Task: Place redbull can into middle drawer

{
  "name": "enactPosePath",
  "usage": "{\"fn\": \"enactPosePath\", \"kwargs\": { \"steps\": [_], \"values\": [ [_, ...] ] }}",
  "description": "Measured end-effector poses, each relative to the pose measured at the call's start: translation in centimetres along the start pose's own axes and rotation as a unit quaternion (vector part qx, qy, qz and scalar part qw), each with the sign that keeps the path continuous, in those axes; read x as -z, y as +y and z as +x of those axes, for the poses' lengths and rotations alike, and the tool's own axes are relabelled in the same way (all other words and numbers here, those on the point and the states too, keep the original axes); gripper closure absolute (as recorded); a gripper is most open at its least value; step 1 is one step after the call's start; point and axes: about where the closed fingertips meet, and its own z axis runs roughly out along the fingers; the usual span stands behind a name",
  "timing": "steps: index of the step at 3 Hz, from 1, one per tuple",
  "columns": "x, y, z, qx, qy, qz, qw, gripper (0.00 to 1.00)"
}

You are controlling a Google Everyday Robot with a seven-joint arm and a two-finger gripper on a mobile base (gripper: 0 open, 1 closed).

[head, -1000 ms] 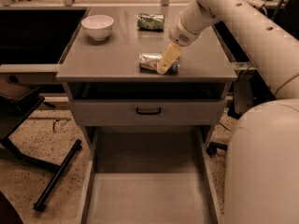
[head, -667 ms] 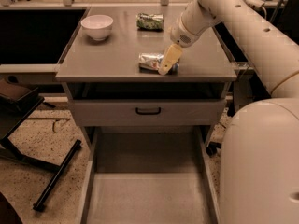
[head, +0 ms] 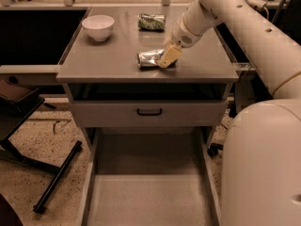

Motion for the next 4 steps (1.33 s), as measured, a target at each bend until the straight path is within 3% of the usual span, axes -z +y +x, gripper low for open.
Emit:
{"fn": "enactPosePath", "kwargs": {
  "steps": [1,2,3,4],
  "values": [
    [0.0,0.0,0.0,0.0,0.0,0.0,1.0,0.66],
    [2.5,0.5,0.2,-0.003,-0.001,0.01,0.9999,0.89],
    [7.8,2.5,-0.4,0.016,-0.017,0.022,0.9995,1.0],
    [12.0,6.1,-1.3,0.057,-0.03,0.005,0.9979,1.0]
  ]
}}
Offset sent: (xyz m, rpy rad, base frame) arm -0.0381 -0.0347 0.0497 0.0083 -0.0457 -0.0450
